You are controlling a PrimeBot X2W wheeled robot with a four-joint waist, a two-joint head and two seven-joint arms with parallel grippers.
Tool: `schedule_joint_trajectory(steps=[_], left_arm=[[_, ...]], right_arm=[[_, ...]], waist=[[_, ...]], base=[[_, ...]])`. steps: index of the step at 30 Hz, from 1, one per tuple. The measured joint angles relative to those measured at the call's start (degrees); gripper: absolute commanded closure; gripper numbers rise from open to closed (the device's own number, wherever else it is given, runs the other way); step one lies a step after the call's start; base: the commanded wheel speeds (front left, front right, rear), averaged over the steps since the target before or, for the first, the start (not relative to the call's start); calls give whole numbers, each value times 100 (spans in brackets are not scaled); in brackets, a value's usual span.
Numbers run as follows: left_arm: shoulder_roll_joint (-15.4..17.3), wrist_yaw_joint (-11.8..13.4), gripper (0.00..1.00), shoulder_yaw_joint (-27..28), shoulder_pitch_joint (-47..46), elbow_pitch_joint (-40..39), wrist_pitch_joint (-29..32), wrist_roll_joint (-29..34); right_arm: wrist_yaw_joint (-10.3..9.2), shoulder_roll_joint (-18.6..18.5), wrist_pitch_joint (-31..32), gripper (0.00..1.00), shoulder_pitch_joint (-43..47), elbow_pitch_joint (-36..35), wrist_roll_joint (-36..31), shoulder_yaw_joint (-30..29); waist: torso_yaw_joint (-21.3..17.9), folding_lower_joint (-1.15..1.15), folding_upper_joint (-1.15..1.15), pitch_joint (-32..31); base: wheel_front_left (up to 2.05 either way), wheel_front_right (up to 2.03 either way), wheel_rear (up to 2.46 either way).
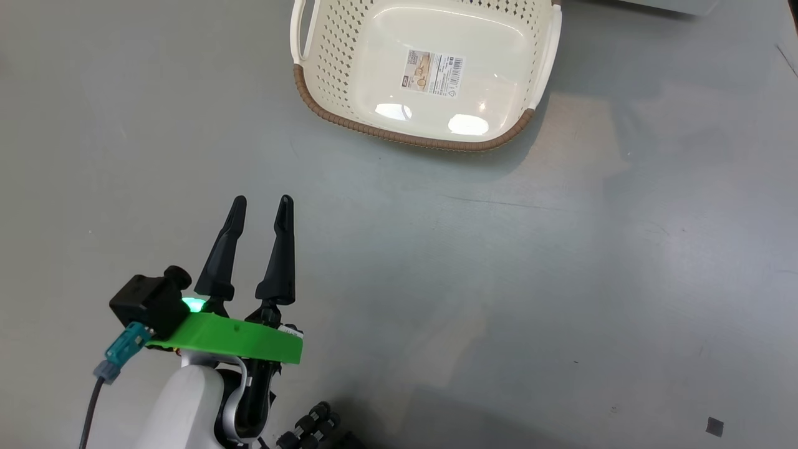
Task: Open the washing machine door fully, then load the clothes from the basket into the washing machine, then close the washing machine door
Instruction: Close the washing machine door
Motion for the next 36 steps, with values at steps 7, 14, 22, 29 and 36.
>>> schedule_joint_trajectory(steps=[7,14,22,29,36], left_arm=[[-2,0,0,63,-7,57,0,0],[-3,0,0,111,-35,211,0,7],[-4,0,0,290,-33,455,0,177],[0,0,0,467,4,686,0,383],[9,0,0,626,180,825,0,460]], right_arm=[[-2,37,1,100,57,42,1,-25],[-10,116,1,100,392,-63,19,-81],[-11,254,2,23,1107,-436,101,-81],[-10,327,1,0,1988,-810,133,-114],[-11,330,2,0,2893,-1050,133,-309]], waist=[[-42,0,0,-158],[-121,0,0,-406],[-241,0,0,-767],[-441,0,0,-1231],[-732,-1,0,-1739]], base=[[0,0,0],[0,0,0],[0,0,0],[0,0,0],[0,0,0]])
